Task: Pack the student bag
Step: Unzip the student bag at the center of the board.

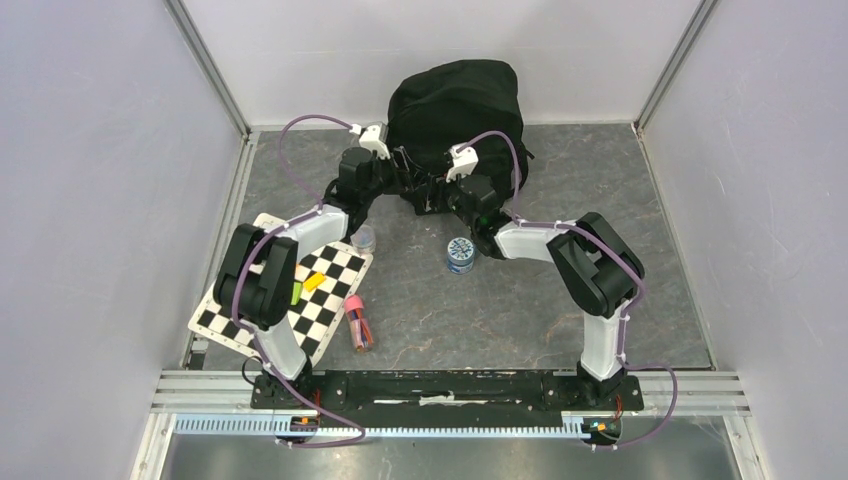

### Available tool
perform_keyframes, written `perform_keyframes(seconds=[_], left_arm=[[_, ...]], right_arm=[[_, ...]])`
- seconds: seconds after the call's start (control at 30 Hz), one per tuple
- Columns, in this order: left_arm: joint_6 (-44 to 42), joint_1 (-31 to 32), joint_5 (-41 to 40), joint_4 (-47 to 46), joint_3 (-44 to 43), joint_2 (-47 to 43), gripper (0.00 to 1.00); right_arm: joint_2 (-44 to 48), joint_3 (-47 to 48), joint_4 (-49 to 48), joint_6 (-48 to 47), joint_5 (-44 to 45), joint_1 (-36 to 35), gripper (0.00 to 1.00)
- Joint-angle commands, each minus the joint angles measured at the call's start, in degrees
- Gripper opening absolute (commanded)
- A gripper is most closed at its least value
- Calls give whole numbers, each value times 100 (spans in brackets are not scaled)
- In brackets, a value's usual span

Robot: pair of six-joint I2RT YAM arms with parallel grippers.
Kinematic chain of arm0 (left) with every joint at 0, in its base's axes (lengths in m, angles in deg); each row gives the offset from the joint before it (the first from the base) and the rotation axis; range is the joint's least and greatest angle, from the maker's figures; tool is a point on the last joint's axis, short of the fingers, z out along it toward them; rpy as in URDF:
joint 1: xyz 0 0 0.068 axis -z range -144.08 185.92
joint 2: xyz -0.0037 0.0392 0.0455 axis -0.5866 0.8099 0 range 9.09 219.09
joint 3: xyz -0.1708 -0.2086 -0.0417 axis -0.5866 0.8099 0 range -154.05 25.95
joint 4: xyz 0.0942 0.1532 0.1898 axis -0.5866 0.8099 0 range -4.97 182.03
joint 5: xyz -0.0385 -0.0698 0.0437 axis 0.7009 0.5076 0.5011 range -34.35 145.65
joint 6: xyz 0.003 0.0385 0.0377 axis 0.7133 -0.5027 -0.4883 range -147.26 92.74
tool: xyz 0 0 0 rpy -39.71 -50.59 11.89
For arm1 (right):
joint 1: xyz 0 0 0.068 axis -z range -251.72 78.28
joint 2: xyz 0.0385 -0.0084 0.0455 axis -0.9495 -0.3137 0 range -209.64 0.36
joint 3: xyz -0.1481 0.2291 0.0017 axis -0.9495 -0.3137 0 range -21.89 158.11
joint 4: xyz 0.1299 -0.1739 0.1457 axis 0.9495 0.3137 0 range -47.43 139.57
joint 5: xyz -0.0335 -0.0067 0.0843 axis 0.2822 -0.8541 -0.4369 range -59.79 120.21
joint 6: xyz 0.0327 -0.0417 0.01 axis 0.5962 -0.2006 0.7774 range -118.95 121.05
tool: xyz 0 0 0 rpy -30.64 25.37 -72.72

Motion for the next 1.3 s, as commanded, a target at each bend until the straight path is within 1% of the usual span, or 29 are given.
perform_keyframes(seconds=[0.0,0.1,0.2,0.27,0.33,0.4,0.43,0.47,0.53,0.6,0.8,0.87,1.03,1.2,1.27], left_arm=[[-87,69,-124,-381,-421,214,67],[-173,120,-229,-366,-465,271,61],[-196,143,-324,-366,-458,284,53],[-218,161,-410,-365,-458,294,43],[-182,168,-561,-357,-449,286,30],[-153,165,-702,-348,-440,281,20],[-144,165,-760,-352,-440,268,15],[-135,163,-792,-348,-448,264,13],[-126,164,-825,-355,-466,259,5],[-126,164,-858,-360,-484,254,2],[-175,167,-1021,-386,-440,189,2],[-200,162,-1010,-387,-415,145,2],[-284,167,-1154,-418,-379,66,2],[-423,169,-1061,-447,-397,30,2],[-474,168,-995,-461,-405,25,2]], right_arm=[[-230,384,16,33,250,-55,63],[-349,519,54,-34,299,-91,58],[-453,664,87,-78,378,-113,47],[-490,697,91,-91,490,-113,34],[-480,686,114,-91,666,-113,19],[-408,573,86,-112,850,-113,3],[-355,498,66,-144,967,-113,0],[-301,424,48,-183,1046,-113,0],[-161,257,-2,-302,1239,-111,0],[-28,95,19,-434,1490,-111,0],[389,-346,158,-860,1926,54,0],[573,-590,137,-986,1995,182,0],[1003,-1328,20,-1288,2496,670,0],[1375,-1877,-140,-1433,2455,1348,0],[1475,-2035,-290,-1534,2259,1571,0]])
